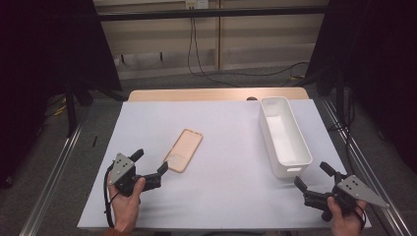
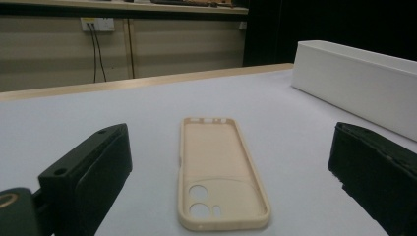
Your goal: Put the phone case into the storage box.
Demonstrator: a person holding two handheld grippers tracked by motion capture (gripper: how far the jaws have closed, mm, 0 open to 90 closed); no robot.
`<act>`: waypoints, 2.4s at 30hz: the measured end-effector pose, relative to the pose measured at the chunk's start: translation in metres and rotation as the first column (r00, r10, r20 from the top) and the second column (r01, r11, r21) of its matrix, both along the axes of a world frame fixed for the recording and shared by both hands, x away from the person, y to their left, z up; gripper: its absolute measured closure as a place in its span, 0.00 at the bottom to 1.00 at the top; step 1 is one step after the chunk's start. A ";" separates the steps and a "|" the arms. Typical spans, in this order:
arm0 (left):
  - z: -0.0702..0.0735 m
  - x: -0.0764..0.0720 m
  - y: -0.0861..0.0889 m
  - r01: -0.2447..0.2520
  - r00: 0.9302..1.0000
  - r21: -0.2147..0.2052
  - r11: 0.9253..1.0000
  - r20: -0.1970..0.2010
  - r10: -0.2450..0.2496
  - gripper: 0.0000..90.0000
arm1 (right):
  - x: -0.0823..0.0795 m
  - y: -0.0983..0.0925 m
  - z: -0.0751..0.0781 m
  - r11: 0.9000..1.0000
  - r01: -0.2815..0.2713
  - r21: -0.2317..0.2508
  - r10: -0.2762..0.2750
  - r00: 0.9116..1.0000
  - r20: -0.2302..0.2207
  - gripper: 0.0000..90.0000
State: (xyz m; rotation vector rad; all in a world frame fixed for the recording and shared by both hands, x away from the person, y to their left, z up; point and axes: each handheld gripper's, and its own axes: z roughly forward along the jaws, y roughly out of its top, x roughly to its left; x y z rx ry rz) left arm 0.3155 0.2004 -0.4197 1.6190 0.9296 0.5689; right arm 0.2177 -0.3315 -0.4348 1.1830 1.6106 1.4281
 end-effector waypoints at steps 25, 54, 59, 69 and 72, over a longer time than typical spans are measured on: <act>0.015 0.040 -0.035 0.032 0.999 0.011 0.999 0.004 -0.032 0.03 | 0.003 0.002 0.000 1.000 -0.011 -0.002 0.011 1.000 0.001 0.00; 0.026 0.096 -0.058 0.023 0.999 0.052 0.998 -0.035 -0.021 0.03 | 0.001 0.002 0.000 1.000 -0.020 -0.007 0.020 1.000 0.003 0.00; 0.027 0.105 -0.063 0.010 0.999 0.085 0.996 -0.035 -0.007 0.04 | 0.002 0.002 0.000 1.000 -0.019 -0.004 0.019 1.000 0.001 0.00; 0.023 0.120 -0.066 0.003 0.998 0.125 0.992 -0.058 0.005 0.04 | 0.002 0.002 0.000 1.000 -0.021 -0.003 0.021 1.000 0.001 0.00; 0.024 0.123 -0.067 0.002 0.999 0.125 0.992 -0.049 0.004 0.08 | 0.001 0.002 0.000 1.000 -0.022 -0.004 0.022 1.000 0.002 0.00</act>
